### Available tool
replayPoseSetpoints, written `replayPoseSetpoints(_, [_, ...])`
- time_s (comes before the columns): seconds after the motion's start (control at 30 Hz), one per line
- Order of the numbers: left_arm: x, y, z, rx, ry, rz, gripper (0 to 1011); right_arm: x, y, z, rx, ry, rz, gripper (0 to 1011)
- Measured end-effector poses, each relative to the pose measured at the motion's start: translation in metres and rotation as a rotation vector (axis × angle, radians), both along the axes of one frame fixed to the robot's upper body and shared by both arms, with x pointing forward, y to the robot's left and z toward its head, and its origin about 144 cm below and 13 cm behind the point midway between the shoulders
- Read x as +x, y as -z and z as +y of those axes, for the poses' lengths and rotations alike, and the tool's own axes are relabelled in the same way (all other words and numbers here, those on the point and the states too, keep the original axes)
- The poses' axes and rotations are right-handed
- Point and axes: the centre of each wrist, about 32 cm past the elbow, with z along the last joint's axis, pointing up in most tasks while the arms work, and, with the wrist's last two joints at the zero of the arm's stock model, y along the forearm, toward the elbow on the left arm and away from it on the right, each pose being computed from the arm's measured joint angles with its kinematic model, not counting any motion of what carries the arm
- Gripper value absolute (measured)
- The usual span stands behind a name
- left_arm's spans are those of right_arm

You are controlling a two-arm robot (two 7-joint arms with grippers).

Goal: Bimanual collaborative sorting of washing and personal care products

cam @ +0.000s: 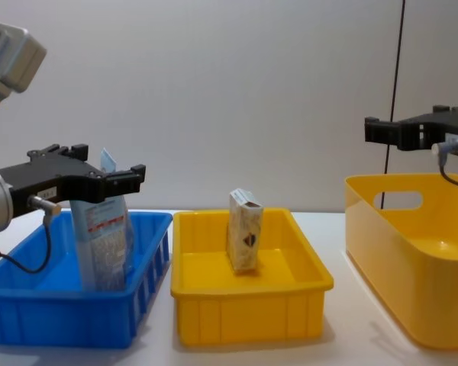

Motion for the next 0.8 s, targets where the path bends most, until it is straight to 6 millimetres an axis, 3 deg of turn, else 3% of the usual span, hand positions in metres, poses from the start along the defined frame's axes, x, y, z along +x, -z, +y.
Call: replayPoseSetpoints(0.8, [0.006,0.008,0.014,-0.05,0.046,0.038,1001,0.0,0.0,0.0,0.0,-0.002,-0.002,1003])
